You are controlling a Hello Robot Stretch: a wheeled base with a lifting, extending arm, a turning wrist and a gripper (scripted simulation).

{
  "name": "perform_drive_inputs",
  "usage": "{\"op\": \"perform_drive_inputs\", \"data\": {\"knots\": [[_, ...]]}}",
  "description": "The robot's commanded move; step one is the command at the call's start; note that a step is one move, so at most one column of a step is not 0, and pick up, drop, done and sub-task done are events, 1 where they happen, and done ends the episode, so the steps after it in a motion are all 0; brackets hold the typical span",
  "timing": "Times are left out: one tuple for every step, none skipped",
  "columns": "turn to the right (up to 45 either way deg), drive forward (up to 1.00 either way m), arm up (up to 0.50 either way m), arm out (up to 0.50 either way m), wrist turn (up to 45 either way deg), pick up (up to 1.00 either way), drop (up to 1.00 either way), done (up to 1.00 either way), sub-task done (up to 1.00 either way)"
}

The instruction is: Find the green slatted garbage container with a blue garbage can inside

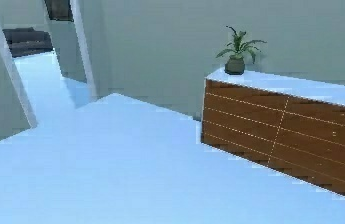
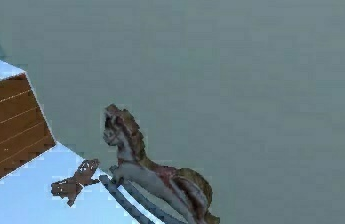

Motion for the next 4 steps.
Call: {"op": "perform_drive_inputs", "data": {"knots": [[0.0,0.55,0.0,0.0,0.0,0.0,0.0,0.0,0.0],[-36.0,0.0,0.0,0.0,0.0,0.0,0.0,0.0,0.0],[0.0,1.0,0.0,0.0,0.0,0.0,0.0,0.0,0.0],[0.0,1.0,0.0,0.0,0.0,0.0,0.0,0.0,0.0]]}}
